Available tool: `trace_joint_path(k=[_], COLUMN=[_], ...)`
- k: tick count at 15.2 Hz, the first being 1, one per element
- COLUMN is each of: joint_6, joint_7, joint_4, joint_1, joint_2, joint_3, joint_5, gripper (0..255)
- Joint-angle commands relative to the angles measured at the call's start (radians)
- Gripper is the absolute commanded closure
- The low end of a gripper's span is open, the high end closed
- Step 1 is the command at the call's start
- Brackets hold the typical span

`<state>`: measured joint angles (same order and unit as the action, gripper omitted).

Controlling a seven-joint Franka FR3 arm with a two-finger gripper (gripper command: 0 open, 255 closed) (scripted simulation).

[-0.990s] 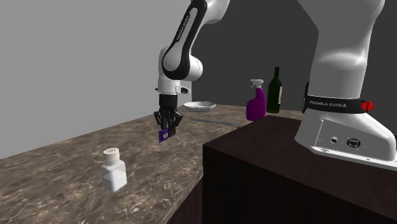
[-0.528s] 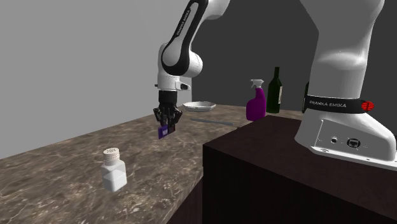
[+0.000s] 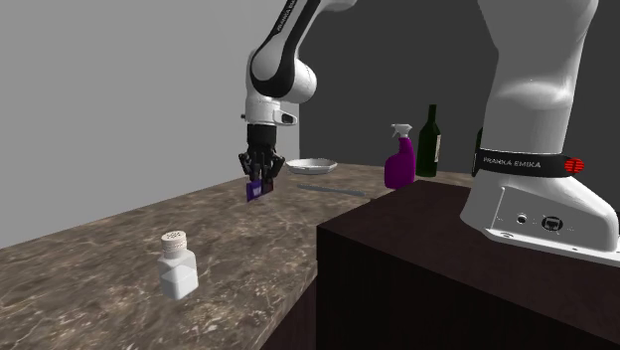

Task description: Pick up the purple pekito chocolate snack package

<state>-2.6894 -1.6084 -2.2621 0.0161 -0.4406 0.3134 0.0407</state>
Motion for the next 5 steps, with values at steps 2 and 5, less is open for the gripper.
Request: trace_joint_path(k=[2, 5], joint_6=[0.031, 0.044], joint_7=[0.007, 0.01], joint_4=[-0.006, -0.007], joint_1=[-0.011, -0.015], joint_2=[0.037, 0.052], joint_3=[0.013, 0.018], joint_5=[-0.014, -0.02], gripper=[255, 255])
